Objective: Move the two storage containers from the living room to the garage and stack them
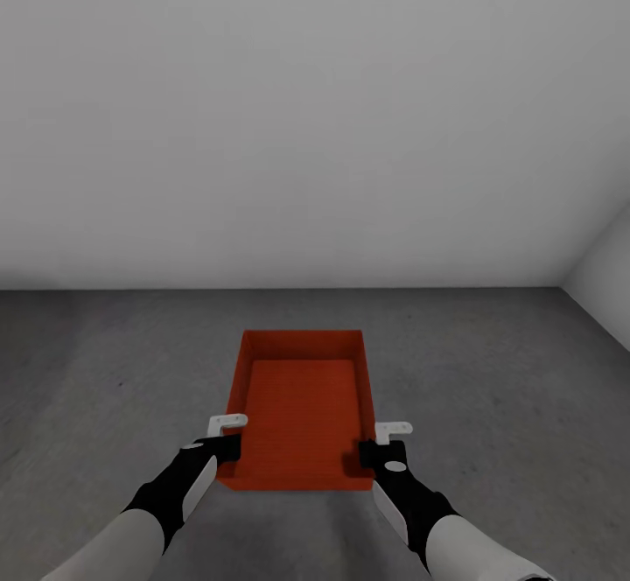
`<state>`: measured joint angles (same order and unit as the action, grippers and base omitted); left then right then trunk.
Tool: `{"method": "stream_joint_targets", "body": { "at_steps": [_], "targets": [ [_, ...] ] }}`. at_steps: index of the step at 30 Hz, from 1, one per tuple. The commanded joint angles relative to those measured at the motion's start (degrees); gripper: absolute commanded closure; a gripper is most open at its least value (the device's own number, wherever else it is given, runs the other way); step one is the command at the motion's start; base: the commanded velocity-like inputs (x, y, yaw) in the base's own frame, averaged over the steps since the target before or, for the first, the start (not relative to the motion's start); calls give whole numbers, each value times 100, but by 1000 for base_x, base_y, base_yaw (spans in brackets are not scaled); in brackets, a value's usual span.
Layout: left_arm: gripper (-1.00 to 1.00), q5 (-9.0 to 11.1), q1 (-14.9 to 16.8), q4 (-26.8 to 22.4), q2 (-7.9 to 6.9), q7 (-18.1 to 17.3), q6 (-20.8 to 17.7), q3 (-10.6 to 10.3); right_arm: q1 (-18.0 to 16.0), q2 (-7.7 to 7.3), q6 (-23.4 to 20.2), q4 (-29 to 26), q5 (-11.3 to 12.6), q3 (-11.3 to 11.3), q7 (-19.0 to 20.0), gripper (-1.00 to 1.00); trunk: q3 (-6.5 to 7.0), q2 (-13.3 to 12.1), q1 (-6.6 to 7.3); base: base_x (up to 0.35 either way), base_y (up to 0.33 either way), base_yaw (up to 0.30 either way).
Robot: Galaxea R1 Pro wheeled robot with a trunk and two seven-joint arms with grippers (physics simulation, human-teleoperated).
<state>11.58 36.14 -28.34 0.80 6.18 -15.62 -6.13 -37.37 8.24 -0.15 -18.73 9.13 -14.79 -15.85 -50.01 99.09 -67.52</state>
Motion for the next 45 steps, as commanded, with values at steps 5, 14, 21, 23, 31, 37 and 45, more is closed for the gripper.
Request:
{"method": "stream_joint_targets", "body": {
  "at_steps": [5,14,21,23,31,37,45],
  "targets": [
    [100,-42,7,-33,-10,85,165,103,1,-7,-8,10,169,-117,16,100,-95,204,-110,0,0,0],
    [100,-42,7,-40,-10,85,165,103,1,-4,-40,10,169,-112,11,100,-257,565,-307,0,0,126],
    [100,-42,7,-40,-10,85,165,103,1,-7,13,10,169,-113,-1,100,-382,846,-461,0,0,130],
    [100,-42,7,-40,-10,85,165,103,1,-7,15,11,169,-113,-5,100,-418,926,-505,0,0,15],
    [100,-42,7,-36,-27,85,165,103,1,-7,-4,10,176,-112,-6,100,-562,1247,-681,0,0,2],
    [100,-42,7,-40,-27,85,165,101,1,-7,17,10,175,-117,-2,100,-670,1488,-813,0,0,0],
    [100,-42,7,-36,-27,85,165,103,1,-3,18,10,173,-114,-3,100,-813,1809,-988,0,0,0]
  ]
}}
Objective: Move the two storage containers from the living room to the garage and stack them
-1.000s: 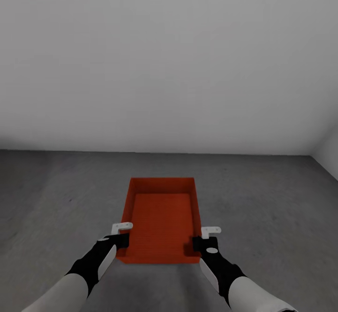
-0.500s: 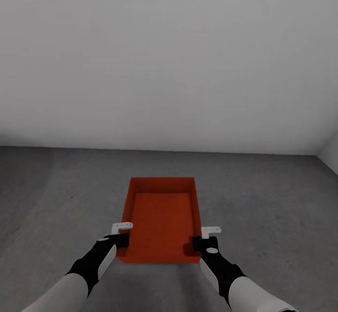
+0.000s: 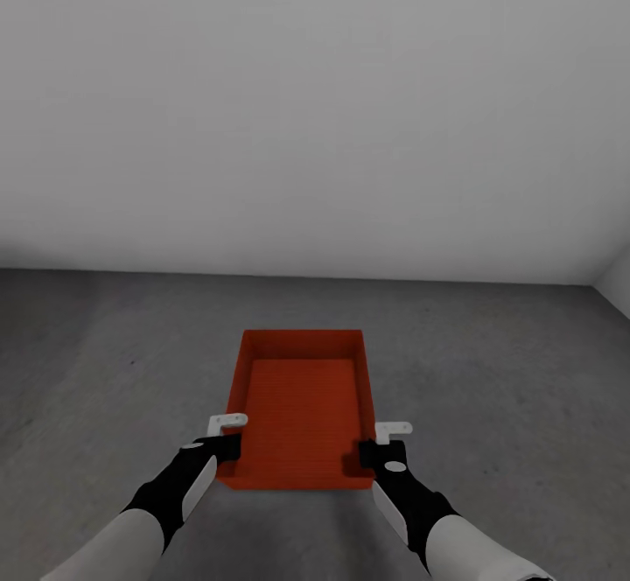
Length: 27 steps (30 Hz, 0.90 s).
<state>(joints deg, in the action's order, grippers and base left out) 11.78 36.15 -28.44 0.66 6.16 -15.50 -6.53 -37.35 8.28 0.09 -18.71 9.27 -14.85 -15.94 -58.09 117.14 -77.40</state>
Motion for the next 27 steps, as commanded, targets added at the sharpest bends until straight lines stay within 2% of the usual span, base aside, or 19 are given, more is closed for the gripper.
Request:
{"method": "stream_joint_targets", "body": {
  "at_steps": [1,27],
  "targets": [
    [100,-61,6,-24,-13,87,153,143,0,-8,-7,8,160,-107,4,100,-23,44,-22,0,0,0],
    [100,-61,6,-22,-13,87,153,143,0,-11,0,8,155,-106,8,100,-490,1087,-593,0,0,0]
  ]
}}
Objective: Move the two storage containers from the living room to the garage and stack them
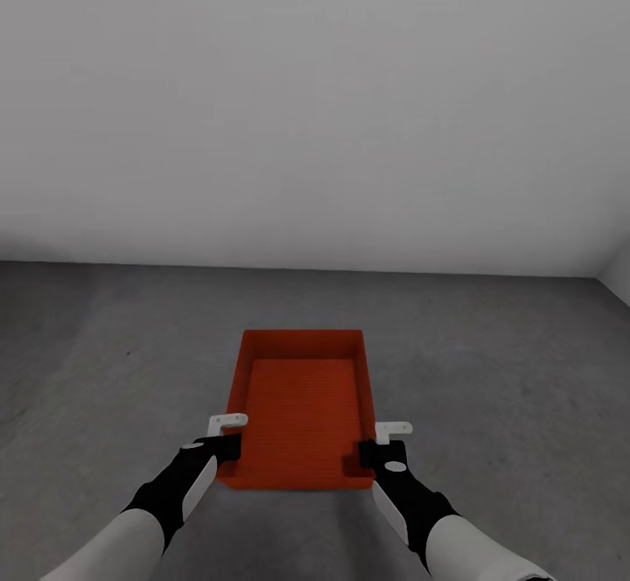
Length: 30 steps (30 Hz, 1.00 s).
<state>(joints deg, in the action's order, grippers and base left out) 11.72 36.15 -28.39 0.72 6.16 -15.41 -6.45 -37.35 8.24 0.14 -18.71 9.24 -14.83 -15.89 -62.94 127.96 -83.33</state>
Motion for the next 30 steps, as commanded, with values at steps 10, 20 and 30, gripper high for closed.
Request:
{"method": "stream_joint_targets", "body": {
  "at_steps": [10,20,30],
  "targets": [
    [100,-56,6,-35,-27,87,144,135,0,-7,-16,8,157,-109,5,100,-185,405,-219,0,0,0],
    [100,-56,6,-36,-27,87,144,135,0,-7,-14,8,157,-110,3,100,-364,806,-439,0,0,0],
    [100,-56,6,-43,-27,87,144,135,0,-7,-10,7,157,-110,0,100,-544,1207,-658,0,0,0]
  ]
}}
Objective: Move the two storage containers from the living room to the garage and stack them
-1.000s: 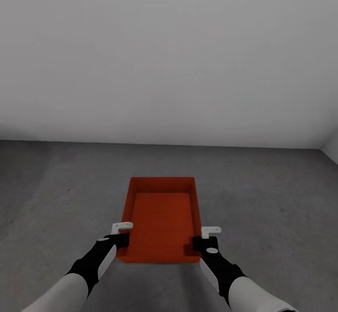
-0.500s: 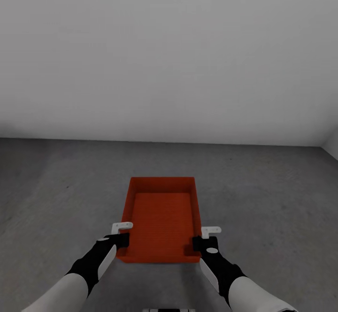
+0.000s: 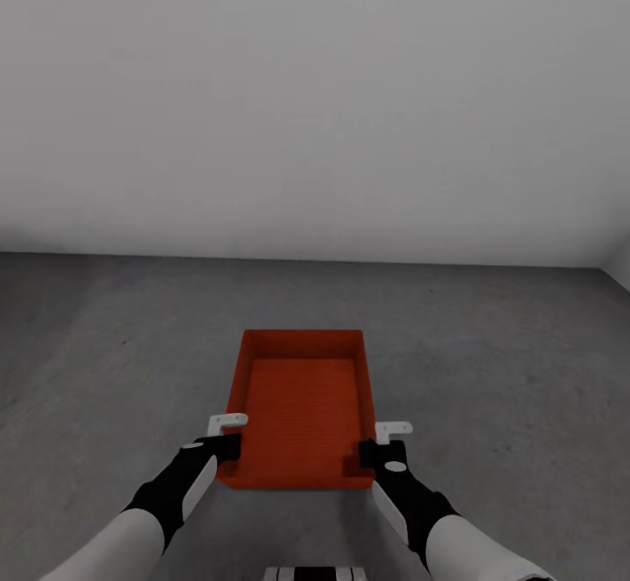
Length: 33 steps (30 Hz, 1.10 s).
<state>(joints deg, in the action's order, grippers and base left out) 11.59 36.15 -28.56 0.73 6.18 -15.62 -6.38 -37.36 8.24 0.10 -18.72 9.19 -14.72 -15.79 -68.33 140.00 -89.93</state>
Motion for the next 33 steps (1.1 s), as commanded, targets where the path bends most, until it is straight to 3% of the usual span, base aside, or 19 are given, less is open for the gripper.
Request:
{"method": "stream_joint_targets", "body": {
  "at_steps": [1,8,33],
  "targets": [
    [100,-43,6,-27,-28,85,164,128,1,-7,-10,9,162,-120,-7,100,-23,44,-21,0,0,0],
    [100,-43,6,-27,-28,85,164,128,1,-7,-18,9,162,-119,-2,100,-149,324,-175,0,0,0],
    [100,-43,6,-27,-29,85,164,128,1,-7,-1,14,162,-126,-20,100,-681,356,-237,0,0,0]
  ]
}}
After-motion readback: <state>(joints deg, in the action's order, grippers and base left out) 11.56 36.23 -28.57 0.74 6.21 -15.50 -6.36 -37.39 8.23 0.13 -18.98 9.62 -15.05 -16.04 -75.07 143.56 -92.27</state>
